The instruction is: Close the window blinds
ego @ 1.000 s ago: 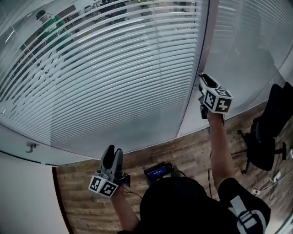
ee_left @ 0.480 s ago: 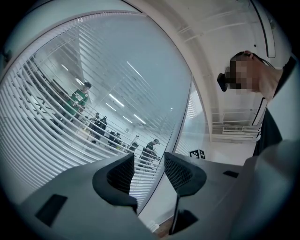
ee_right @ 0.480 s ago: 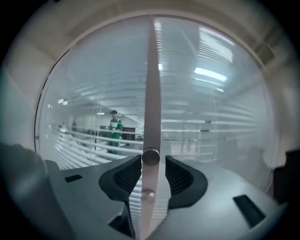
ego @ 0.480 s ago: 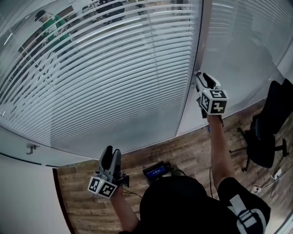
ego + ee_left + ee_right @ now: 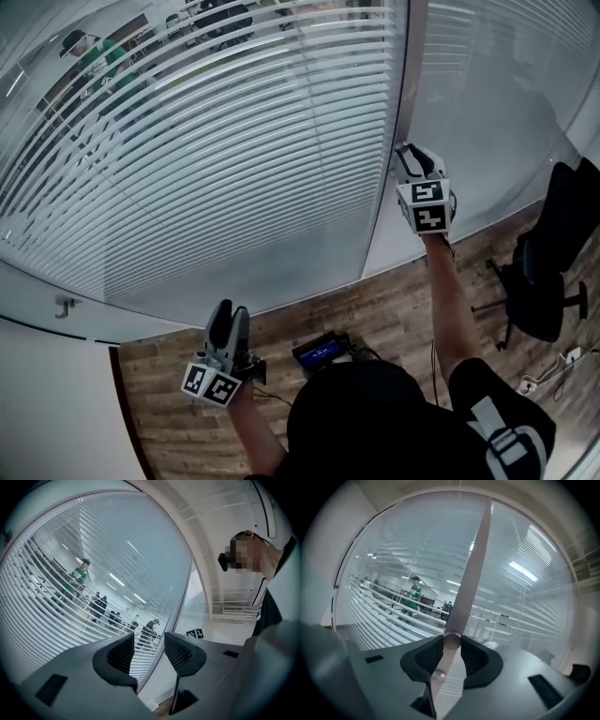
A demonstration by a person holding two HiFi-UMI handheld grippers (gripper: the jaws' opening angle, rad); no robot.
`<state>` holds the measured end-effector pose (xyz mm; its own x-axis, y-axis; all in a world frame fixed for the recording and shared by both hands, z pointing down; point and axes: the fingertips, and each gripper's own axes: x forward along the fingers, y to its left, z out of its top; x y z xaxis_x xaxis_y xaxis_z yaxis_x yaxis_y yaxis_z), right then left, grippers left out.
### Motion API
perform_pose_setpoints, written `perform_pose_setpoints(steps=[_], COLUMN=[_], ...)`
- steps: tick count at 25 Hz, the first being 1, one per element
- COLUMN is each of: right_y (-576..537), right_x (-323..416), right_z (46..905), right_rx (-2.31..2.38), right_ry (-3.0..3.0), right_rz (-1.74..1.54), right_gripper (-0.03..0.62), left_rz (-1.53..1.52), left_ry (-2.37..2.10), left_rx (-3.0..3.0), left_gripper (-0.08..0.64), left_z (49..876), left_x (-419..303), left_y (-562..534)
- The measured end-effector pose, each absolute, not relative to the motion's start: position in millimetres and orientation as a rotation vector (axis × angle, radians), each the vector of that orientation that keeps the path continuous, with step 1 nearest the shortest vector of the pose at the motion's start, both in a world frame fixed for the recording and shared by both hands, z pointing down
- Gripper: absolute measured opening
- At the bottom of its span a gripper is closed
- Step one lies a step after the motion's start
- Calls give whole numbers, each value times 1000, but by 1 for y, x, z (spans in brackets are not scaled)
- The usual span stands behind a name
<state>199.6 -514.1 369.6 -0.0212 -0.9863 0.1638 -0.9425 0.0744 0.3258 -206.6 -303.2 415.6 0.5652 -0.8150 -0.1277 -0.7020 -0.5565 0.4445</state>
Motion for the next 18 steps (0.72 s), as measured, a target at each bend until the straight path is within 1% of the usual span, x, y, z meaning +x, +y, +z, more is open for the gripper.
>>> perform_pose_setpoints(steps=[2, 11, 13, 18], right_y=[-515, -516, -516, -515], right_x=[202, 211, 211, 210], right_z=[370, 370, 370, 369], right_rx=[1971, 2098, 2090, 2089], right_ry=[-2120, -2586, -2618, -2618], right_rz=[-44, 784, 842, 822], right_gripper=[124, 123, 123, 123], left_rz=[-461, -469, -470, -467], left_ry=[-1246, -1246, -1243, -1236], left_rx=[2454, 2457, 2457, 2457], left_gripper=[198, 198, 198, 198], left_z=[416, 412, 412, 414], left_x=[-208, -211, -211, -210], left_y=[-303, -302, -302, -302])
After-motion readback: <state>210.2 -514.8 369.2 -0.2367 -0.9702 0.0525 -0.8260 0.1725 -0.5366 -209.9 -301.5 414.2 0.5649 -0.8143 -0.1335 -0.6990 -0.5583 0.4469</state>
